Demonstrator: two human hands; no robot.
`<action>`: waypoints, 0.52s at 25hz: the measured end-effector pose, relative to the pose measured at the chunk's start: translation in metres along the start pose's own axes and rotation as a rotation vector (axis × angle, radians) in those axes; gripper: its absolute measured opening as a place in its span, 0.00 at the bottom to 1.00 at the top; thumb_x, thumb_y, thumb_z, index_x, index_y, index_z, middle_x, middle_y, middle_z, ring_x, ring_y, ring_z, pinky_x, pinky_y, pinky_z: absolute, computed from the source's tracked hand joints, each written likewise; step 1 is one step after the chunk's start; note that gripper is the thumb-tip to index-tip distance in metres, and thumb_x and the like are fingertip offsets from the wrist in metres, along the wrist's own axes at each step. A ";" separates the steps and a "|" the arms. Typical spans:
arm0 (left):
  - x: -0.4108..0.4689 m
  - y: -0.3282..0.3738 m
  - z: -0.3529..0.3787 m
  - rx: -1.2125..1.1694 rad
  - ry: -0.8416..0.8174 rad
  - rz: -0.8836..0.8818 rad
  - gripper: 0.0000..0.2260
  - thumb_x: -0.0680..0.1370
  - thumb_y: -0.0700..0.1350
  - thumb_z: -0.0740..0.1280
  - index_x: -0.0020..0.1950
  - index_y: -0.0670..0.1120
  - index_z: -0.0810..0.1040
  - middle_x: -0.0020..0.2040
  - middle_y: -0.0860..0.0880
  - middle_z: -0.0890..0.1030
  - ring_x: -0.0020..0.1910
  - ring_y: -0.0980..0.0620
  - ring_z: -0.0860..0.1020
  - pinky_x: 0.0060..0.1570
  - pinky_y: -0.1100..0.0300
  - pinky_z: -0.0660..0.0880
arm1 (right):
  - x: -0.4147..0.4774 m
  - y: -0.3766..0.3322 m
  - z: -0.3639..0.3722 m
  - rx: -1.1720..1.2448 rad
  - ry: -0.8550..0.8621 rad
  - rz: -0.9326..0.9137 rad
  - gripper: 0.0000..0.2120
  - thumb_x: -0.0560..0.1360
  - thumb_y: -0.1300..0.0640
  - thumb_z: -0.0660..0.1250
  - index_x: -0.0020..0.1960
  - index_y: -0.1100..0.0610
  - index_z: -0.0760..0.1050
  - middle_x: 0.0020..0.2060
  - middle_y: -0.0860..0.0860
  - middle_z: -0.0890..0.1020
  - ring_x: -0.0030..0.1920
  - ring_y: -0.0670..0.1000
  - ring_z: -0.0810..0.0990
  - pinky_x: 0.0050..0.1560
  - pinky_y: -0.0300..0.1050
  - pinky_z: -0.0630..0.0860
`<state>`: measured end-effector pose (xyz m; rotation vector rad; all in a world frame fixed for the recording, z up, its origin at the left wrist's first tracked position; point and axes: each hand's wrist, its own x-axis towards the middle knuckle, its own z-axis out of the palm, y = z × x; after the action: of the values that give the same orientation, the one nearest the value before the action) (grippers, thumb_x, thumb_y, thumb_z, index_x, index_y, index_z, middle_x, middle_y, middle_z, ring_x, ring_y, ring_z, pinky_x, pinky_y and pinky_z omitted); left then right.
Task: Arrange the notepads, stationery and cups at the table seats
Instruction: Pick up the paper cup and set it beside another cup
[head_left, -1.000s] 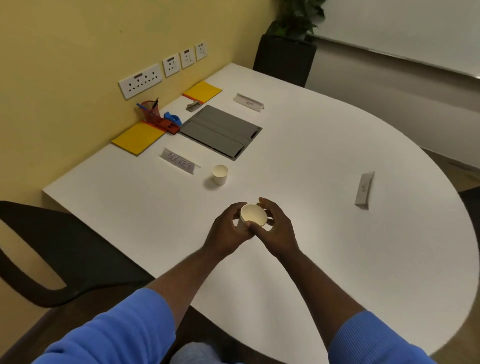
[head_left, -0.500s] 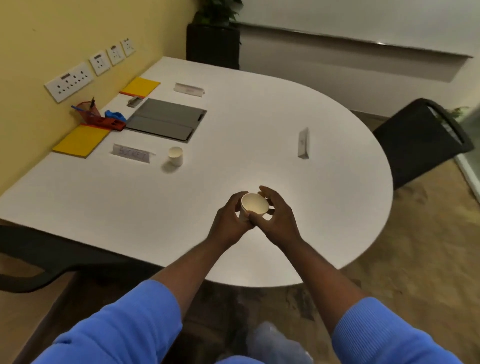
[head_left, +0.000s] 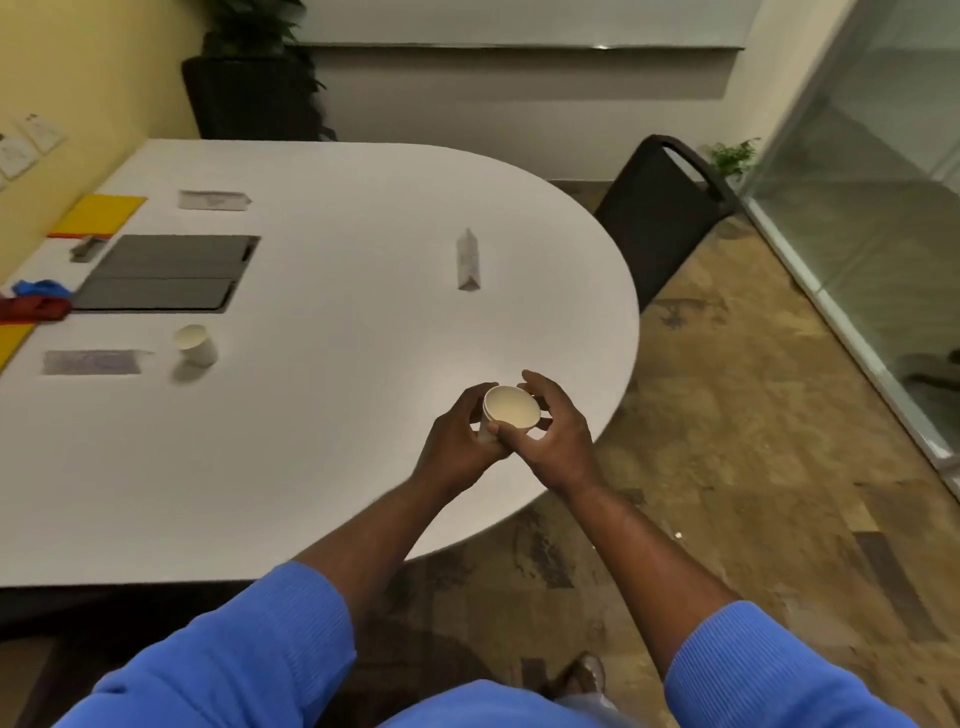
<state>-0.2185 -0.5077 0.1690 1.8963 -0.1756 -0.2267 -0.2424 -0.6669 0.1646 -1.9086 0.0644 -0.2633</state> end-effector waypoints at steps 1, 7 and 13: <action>0.008 0.008 0.024 -0.009 -0.019 0.002 0.28 0.69 0.44 0.78 0.62 0.64 0.74 0.55 0.66 0.81 0.56 0.63 0.80 0.51 0.50 0.84 | 0.004 0.011 -0.022 0.005 0.026 0.011 0.38 0.66 0.44 0.81 0.72 0.47 0.71 0.61 0.42 0.80 0.62 0.43 0.78 0.55 0.34 0.77; 0.059 0.056 0.176 -0.012 -0.103 0.034 0.30 0.65 0.49 0.77 0.66 0.61 0.74 0.57 0.61 0.83 0.55 0.61 0.81 0.53 0.49 0.83 | 0.033 0.078 -0.165 -0.027 0.173 0.035 0.38 0.65 0.42 0.81 0.71 0.50 0.73 0.60 0.47 0.81 0.61 0.45 0.79 0.59 0.39 0.78; 0.128 0.102 0.293 0.017 -0.202 0.108 0.28 0.68 0.49 0.78 0.66 0.60 0.75 0.58 0.62 0.82 0.56 0.63 0.81 0.55 0.57 0.80 | 0.078 0.129 -0.285 -0.080 0.278 0.071 0.39 0.65 0.38 0.79 0.72 0.49 0.72 0.62 0.46 0.80 0.62 0.44 0.79 0.61 0.51 0.79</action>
<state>-0.1669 -0.8393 0.1624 1.8727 -0.4161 -0.3438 -0.2164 -0.9877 0.1482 -1.9333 0.3319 -0.4828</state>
